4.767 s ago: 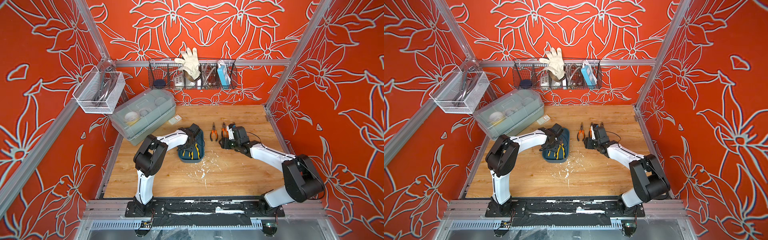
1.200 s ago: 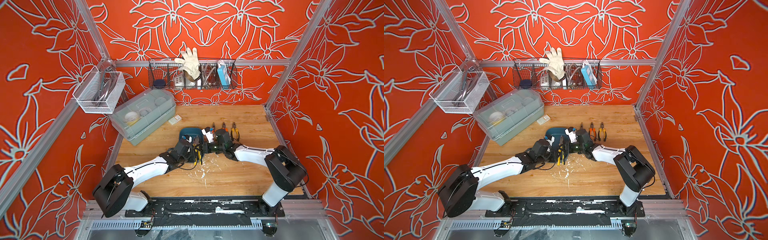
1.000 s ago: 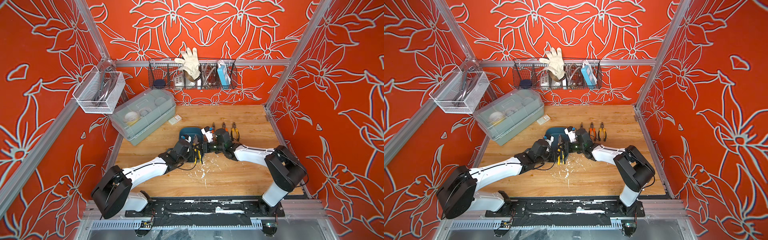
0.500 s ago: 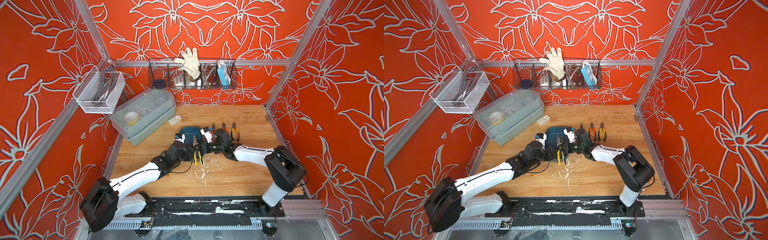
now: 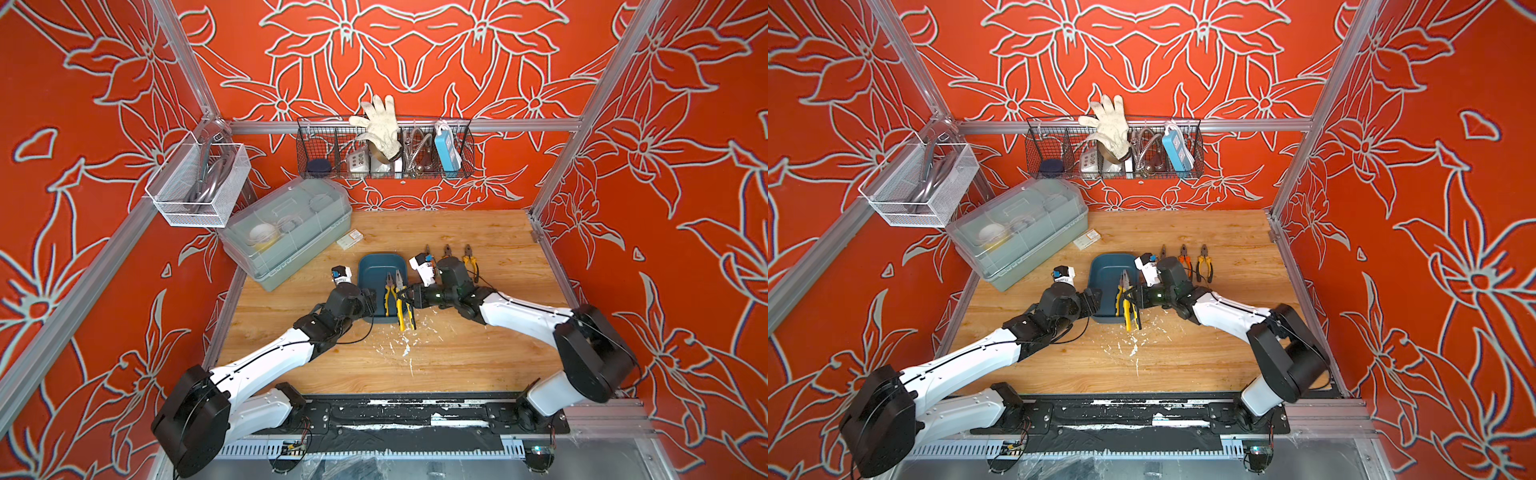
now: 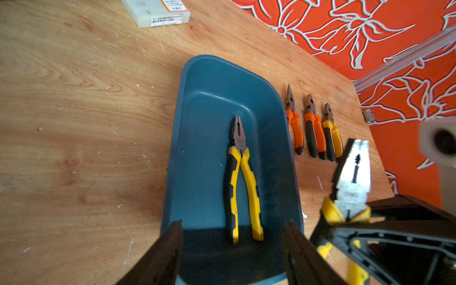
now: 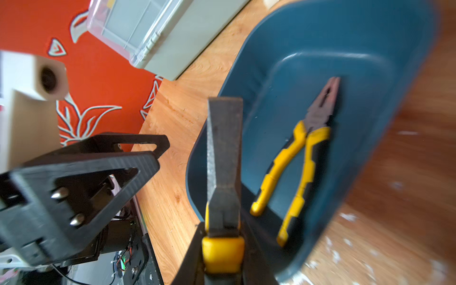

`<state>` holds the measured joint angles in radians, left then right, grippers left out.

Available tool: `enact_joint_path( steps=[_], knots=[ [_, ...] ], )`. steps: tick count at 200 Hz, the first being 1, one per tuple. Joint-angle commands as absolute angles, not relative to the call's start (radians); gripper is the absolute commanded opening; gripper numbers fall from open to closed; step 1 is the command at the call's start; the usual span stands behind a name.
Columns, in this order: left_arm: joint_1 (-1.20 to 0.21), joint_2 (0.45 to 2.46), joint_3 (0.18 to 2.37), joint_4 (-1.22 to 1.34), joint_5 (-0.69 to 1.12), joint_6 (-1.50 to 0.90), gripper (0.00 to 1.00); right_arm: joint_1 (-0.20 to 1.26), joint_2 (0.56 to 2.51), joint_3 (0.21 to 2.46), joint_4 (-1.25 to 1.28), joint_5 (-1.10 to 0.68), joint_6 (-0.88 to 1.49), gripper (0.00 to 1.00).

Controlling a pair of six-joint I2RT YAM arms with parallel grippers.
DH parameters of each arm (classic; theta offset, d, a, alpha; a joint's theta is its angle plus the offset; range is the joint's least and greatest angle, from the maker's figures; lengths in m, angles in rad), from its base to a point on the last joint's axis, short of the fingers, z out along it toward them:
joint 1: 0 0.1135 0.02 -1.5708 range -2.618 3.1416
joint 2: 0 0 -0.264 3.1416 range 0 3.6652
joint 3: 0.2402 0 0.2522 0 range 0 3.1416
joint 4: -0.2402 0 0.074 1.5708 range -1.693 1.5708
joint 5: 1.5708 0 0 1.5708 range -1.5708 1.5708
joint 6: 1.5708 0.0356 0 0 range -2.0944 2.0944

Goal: Take the pliers out of the storage box
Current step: Place the pliers at the center of the board.

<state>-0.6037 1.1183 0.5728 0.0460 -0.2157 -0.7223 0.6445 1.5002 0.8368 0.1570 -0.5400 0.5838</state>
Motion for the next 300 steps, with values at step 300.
enact_joint_path(
  steps=[300],
  knots=[
    [-0.610,1.234,0.631,0.081,-0.061,-0.703,0.62,-0.056,2.130,1.630,-0.551,-0.308,0.239,0.03]
  ],
)
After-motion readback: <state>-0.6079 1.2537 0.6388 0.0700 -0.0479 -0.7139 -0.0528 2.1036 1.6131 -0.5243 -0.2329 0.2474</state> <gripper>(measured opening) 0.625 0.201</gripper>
